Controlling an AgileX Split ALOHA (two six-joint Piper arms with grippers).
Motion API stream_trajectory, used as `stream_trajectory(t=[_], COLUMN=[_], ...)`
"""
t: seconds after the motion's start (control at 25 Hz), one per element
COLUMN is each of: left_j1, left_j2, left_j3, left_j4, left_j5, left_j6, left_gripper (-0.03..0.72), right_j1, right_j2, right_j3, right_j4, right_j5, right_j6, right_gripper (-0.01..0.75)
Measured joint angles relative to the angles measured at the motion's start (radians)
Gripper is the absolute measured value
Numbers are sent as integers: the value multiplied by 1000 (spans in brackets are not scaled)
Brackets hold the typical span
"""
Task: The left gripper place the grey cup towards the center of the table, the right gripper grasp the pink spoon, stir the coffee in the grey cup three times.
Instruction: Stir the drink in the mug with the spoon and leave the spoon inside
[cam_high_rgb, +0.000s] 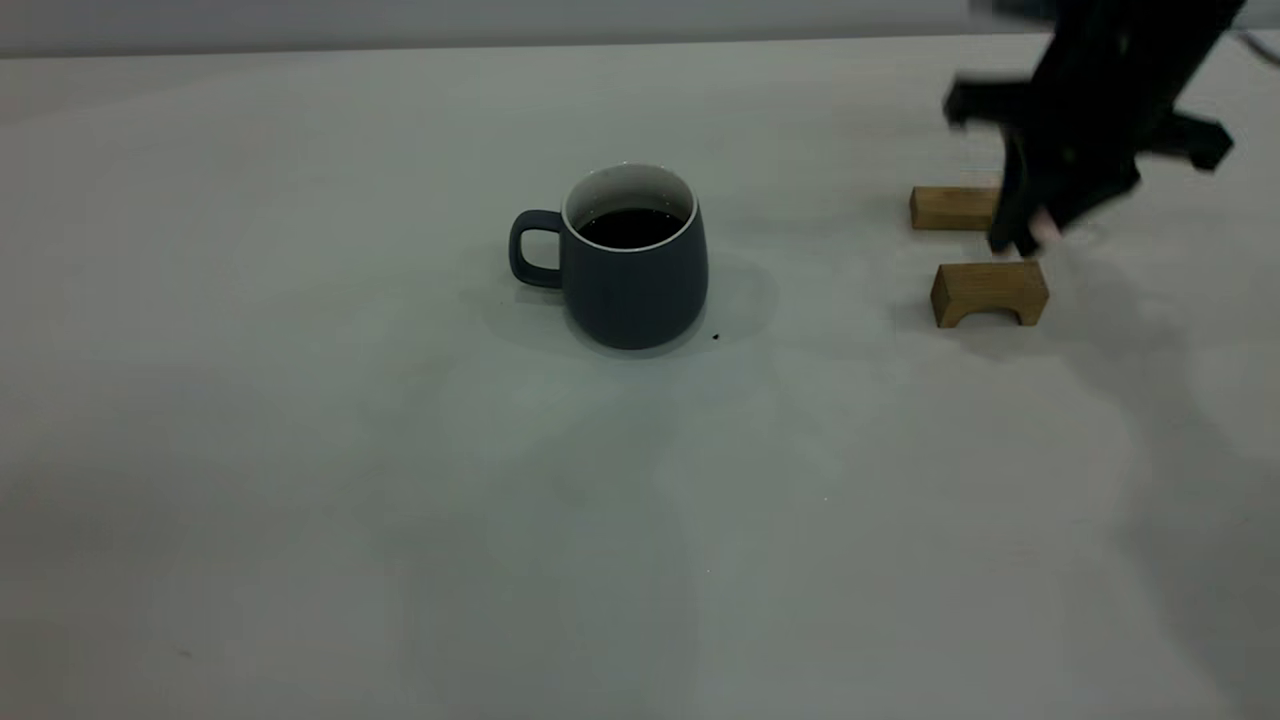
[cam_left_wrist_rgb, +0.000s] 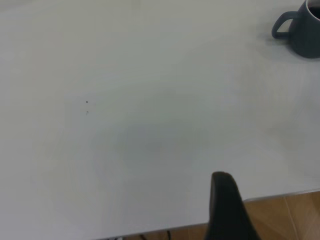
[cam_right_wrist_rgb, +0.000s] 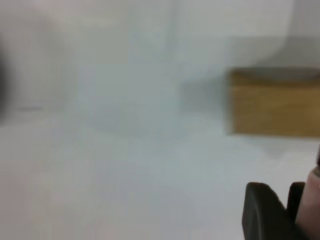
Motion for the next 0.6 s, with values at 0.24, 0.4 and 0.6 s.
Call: stream_trajectory(t=[0.24, 0.4, 0.6], left_j1=[0, 0, 0], left_j2=[0, 0, 0], left_j3=[0, 0, 0], left_j4=[0, 0, 0], left_j5=[0, 0, 0], left_j6=[0, 0, 0], left_gripper=[519, 519, 519], right_j1=[10, 66, 117], right_j2=[-33, -20, -19], right_j3=[0, 0, 0], right_j4=[544, 828, 1051], right_j5=[249, 390, 441], right_j6=[-240, -349, -309], right_gripper=[105, 105, 105])
